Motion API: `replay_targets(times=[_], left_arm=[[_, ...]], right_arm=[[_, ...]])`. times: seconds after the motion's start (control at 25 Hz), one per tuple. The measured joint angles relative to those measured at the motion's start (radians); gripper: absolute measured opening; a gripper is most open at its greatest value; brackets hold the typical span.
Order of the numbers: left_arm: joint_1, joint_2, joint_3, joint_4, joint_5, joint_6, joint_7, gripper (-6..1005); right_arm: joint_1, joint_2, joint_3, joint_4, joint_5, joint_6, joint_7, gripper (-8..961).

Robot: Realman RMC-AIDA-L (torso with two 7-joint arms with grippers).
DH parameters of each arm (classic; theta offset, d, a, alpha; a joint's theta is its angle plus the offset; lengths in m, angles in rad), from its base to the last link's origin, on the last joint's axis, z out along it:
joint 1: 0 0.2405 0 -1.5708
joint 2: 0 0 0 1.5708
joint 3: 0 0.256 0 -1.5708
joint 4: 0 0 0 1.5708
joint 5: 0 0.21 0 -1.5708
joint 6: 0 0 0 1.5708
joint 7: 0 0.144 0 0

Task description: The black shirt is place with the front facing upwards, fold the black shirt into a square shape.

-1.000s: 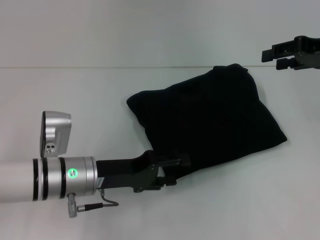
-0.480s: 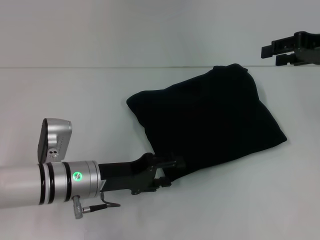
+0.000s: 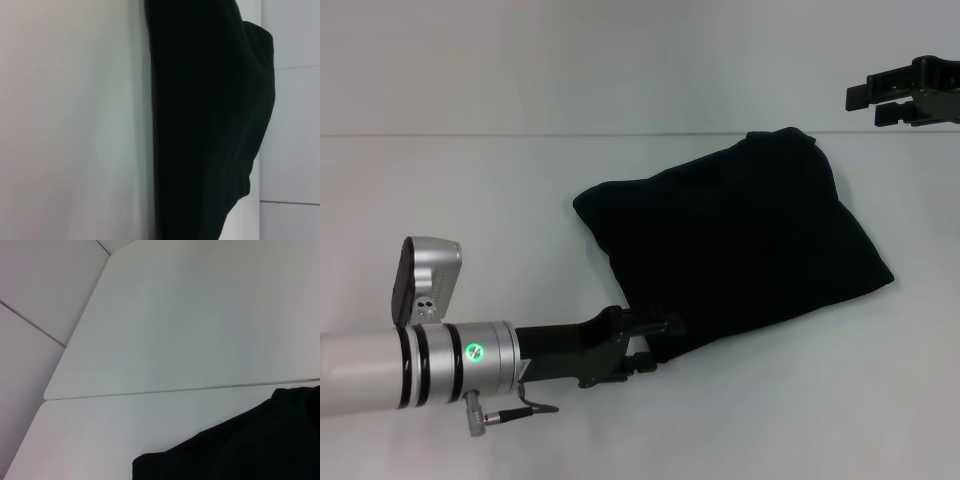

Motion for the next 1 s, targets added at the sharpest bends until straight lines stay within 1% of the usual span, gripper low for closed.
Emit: replay_targets(times=[0.44, 0.6, 0.76, 1.0], left_arm=[[-0.003, -0.001, 0.003, -0.012, 0.002, -0.036, 0.02, 779], [-0.02, -0.004, 0.004, -0.03, 0.0, -0.051, 0.036, 779], [-0.047, -0.001, 0.015, -0.065, 0.003, -0.083, 0.041, 778], [-0.049, -0.002, 0.016, -0.065, -0.002, -0.089, 0.048, 776]], right_arm=[[0.001, 0.0, 0.01, 0.002, 0.0, 0.0, 0.001, 629], [0.002, 0.0, 0.011, 0.009, 0.0, 0.0, 0.001, 629], [0.002, 0.0, 0.011, 0.013, 0.001, 0.0, 0.001, 630], [0.002, 0.0, 0.011, 0.014, 0.001, -0.001, 0.001, 630]])
